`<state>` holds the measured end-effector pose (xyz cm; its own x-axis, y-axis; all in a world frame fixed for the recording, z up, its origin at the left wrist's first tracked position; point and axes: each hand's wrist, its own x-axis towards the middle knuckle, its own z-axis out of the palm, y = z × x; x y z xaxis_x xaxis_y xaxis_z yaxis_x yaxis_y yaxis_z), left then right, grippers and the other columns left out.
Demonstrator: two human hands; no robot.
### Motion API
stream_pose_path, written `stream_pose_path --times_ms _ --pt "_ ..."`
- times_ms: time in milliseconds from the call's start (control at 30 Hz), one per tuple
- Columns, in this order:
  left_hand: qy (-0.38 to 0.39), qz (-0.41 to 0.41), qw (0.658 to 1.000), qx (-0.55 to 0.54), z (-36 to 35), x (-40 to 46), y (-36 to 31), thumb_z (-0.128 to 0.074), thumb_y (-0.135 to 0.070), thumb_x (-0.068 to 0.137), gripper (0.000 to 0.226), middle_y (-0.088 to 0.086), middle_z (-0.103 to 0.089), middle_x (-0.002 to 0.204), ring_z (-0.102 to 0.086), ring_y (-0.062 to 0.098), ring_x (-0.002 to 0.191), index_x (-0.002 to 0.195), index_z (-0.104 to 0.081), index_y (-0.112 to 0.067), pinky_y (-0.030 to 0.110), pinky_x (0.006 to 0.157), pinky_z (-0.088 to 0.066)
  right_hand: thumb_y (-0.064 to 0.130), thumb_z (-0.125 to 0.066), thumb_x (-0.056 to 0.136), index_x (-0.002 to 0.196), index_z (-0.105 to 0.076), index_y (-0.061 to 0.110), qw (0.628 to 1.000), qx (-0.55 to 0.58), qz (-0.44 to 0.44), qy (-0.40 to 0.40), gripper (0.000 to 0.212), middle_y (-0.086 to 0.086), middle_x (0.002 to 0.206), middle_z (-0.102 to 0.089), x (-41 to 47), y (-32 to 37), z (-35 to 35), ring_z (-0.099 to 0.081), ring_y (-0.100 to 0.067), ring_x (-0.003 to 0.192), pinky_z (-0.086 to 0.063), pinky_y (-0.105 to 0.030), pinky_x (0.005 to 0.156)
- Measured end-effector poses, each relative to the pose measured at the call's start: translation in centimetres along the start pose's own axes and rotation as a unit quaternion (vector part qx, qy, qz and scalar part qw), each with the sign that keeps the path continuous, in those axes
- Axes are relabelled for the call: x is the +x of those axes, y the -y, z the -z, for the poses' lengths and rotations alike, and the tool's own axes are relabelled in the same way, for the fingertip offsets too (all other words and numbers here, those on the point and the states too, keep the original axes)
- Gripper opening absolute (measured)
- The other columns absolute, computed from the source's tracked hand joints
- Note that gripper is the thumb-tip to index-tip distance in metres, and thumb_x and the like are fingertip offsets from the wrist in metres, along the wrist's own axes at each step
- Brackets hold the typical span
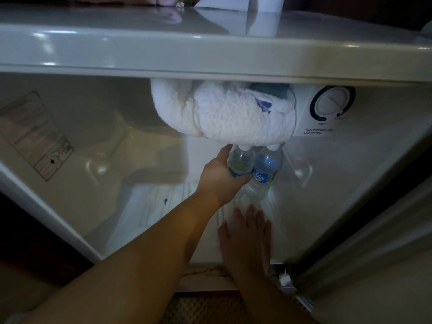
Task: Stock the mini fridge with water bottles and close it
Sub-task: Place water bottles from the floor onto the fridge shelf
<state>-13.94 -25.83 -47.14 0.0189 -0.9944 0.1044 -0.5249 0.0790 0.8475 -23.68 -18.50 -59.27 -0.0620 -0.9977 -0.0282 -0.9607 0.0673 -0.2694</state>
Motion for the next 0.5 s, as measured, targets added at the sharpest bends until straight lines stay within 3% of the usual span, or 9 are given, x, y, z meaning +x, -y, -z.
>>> stream_pose_path --times_ms 67,167,267,367,433,500 --pt "-0.003 0.027 0.999 0.031 0.8 -0.9 0.0 -0.082 -0.037 0.084 0.088 0.002 -0.062 0.136 -0.060 0.017 0.120 0.156 -0.033 -0.028 0.023 0.083 -0.043 0.058 -0.026 0.100 0.159 -0.032 0.028 1.000 -0.010 -0.002 -0.006 0.066 -0.012 0.170 -0.021 0.0 0.0 -0.2 -0.017 -0.033 0.156 -0.007 -0.051 0.127" --pt "0.012 0.055 0.998 0.021 3.2 -3.6 0.6 -0.081 -0.044 0.084 0.078 0.000 -0.061 0.135 -0.062 0.017 0.115 0.150 -0.041 -0.031 0.025 0.083 -0.050 0.058 -0.028 0.100 0.157 -0.034 0.029 1.000 -0.024 -0.013 0.000 0.065 -0.011 0.169 -0.023 0.2 -0.1 -0.4 -0.019 -0.034 0.155 -0.008 -0.055 0.126" --pt "0.014 0.064 0.998 0.024 7.8 -8.2 1.3 -0.080 -0.046 0.085 0.044 -0.009 -0.069 0.112 -0.067 0.004 0.093 0.124 -0.064 -0.033 0.023 0.078 -0.057 0.058 -0.031 0.100 0.154 -0.035 0.030 0.997 -0.028 -0.046 0.050 0.062 -0.008 0.168 -0.023 0.4 0.5 0.4 -0.018 -0.036 0.154 -0.010 -0.061 0.122" --pt "0.008 0.070 0.997 0.027 13.8 -14.4 1.7 -0.079 -0.044 0.086 0.018 -0.014 -0.075 0.093 -0.069 -0.003 0.088 0.100 -0.074 -0.034 0.017 0.079 -0.056 0.048 -0.045 0.096 0.134 -0.055 0.024 0.995 0.007 -0.076 0.062 0.046 -0.010 0.140 -0.051 -0.4 3.1 2.6 -0.045 -0.036 0.131 -0.038 -0.056 0.107" --pt "0.022 0.089 0.996 -0.002 17.7 -19.1 1.6 -0.080 -0.039 0.086 0.015 -0.013 -0.077 0.092 -0.071 -0.001 0.090 0.099 -0.076 -0.032 0.022 0.082 -0.058 0.038 -0.054 0.094 0.127 -0.062 0.022 0.997 0.066 0.006 0.027 0.037 -0.010 0.121 -0.063 -2.0 5.9 3.8 -0.058 -0.033 0.112 -0.049 -0.045 0.093" --pt "0.028 0.111 0.993 -0.024 21.2 -24.1 1.3 -0.079 -0.031 0.087 0.014 -0.011 -0.078 0.093 -0.073 0.002 0.090 0.100 -0.077 -0.028 0.022 0.083 -0.057 0.029 -0.060 0.095 0.120 -0.067 0.025 0.974 0.177 0.140 0.030 0.026 -0.005 0.108 -0.071 -4.5 9.0 4.8 -0.066 -0.026 0.099 -0.053 -0.038 0.083"
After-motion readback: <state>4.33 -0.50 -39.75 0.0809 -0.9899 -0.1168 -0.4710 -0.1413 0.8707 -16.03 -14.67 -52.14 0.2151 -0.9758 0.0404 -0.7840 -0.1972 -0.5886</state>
